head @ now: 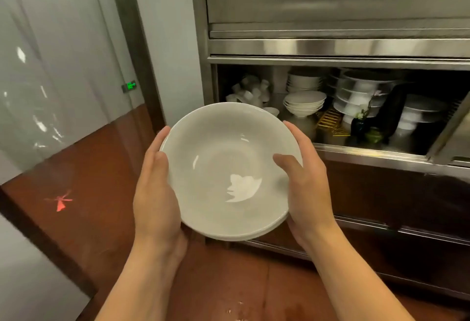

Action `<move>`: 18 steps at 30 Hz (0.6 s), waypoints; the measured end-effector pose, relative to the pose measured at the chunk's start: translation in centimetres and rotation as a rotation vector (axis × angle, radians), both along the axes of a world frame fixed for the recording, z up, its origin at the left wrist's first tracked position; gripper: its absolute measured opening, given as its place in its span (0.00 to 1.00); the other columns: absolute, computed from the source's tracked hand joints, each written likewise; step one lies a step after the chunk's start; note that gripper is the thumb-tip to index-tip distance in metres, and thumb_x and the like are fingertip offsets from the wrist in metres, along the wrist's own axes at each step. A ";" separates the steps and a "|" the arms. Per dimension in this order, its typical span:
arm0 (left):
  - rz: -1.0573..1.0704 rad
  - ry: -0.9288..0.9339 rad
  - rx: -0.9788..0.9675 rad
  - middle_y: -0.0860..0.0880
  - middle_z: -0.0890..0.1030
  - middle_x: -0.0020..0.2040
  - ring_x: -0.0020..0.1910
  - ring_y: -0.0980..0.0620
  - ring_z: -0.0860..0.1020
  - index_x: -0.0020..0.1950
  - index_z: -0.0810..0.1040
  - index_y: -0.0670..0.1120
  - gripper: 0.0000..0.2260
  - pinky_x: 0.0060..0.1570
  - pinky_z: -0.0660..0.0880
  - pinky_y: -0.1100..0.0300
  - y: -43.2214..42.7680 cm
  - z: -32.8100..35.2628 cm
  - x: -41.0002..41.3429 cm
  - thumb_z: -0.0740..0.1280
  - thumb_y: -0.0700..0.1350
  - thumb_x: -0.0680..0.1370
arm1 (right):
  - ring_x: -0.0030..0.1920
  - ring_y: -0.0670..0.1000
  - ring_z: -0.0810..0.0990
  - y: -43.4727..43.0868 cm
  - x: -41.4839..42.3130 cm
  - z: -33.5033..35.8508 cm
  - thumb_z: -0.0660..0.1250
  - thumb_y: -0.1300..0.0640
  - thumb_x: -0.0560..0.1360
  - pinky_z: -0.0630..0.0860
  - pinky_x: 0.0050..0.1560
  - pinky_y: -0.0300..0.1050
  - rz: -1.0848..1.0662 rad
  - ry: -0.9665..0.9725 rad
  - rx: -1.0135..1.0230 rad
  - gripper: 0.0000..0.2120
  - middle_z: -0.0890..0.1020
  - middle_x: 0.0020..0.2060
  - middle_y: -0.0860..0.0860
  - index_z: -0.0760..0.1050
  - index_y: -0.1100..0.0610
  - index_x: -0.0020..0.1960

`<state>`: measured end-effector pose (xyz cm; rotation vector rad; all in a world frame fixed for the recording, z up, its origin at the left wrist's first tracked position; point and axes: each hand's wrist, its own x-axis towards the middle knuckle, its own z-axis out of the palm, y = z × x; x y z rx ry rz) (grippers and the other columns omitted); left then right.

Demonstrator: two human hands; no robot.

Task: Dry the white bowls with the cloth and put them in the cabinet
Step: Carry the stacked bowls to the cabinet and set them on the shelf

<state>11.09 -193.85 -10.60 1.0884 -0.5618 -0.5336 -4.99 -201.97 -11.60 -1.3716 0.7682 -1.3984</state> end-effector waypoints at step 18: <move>-0.430 0.113 0.084 0.58 0.87 0.63 0.59 0.57 0.87 0.72 0.80 0.60 0.16 0.45 0.85 0.62 -35.1 -5.2 -5.9 0.58 0.49 0.88 | 0.63 0.48 0.82 -28.3 -7.6 -5.4 0.70 0.47 0.67 0.83 0.59 0.53 -0.361 -0.041 0.129 0.29 0.83 0.61 0.42 0.75 0.40 0.69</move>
